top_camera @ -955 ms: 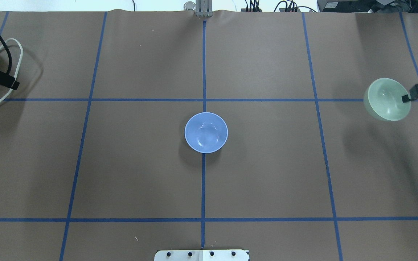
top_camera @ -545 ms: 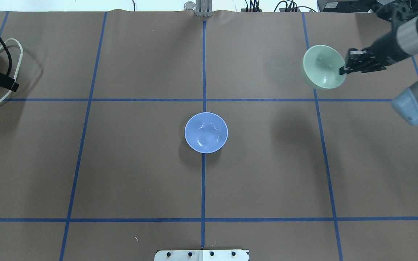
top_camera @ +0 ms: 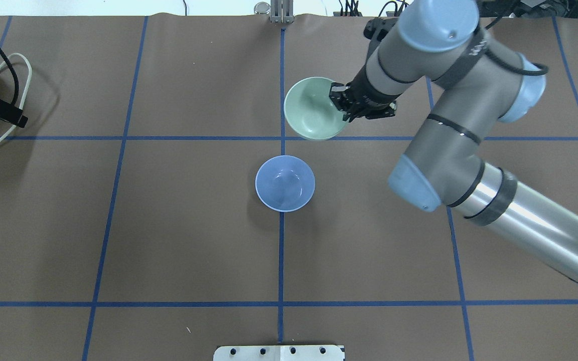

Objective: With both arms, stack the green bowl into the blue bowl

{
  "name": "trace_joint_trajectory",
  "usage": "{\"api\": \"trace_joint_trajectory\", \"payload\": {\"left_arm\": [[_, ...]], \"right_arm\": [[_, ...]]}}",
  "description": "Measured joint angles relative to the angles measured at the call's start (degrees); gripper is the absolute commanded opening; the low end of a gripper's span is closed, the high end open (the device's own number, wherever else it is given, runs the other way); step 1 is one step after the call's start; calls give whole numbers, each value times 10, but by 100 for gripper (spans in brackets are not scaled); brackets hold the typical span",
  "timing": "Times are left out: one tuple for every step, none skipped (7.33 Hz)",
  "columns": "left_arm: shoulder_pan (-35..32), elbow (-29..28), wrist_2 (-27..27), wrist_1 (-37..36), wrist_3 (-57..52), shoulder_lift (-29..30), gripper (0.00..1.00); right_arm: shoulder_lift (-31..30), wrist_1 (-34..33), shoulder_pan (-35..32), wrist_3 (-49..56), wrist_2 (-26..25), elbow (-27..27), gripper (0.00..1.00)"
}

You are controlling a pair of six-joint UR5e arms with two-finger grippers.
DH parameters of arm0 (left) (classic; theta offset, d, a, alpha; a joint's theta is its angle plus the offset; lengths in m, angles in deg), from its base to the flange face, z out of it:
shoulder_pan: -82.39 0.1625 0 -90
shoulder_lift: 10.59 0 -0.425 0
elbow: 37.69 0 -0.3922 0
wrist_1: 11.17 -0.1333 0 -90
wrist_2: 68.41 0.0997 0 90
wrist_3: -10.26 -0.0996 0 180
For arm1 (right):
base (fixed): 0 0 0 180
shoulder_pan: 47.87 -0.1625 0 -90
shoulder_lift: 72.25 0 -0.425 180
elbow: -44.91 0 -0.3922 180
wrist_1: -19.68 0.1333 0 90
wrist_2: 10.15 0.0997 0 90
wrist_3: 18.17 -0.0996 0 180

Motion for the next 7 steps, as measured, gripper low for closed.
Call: {"api": "trace_joint_trajectory", "payload": {"left_arm": [[0,-2,0,0,0,0,98],[0,-5,0,0,0,0,98],[0,-6,0,0,1,0,98],[0,-7,0,1,6,0,98],[0,-7,0,2,12,0,98],[0,-7,0,3,16,1,98],[0,-7,0,4,19,1,98]], "right_arm": [[29,-28,31,-19,-22,10,0],[45,-46,57,-33,-36,14,0],[50,-55,79,-39,-48,18,0],[49,-58,94,-42,-58,23,0],[47,-60,102,-42,-64,29,0],[42,-60,105,-42,-65,31,0],[36,-60,106,-42,-65,29,0]]}}
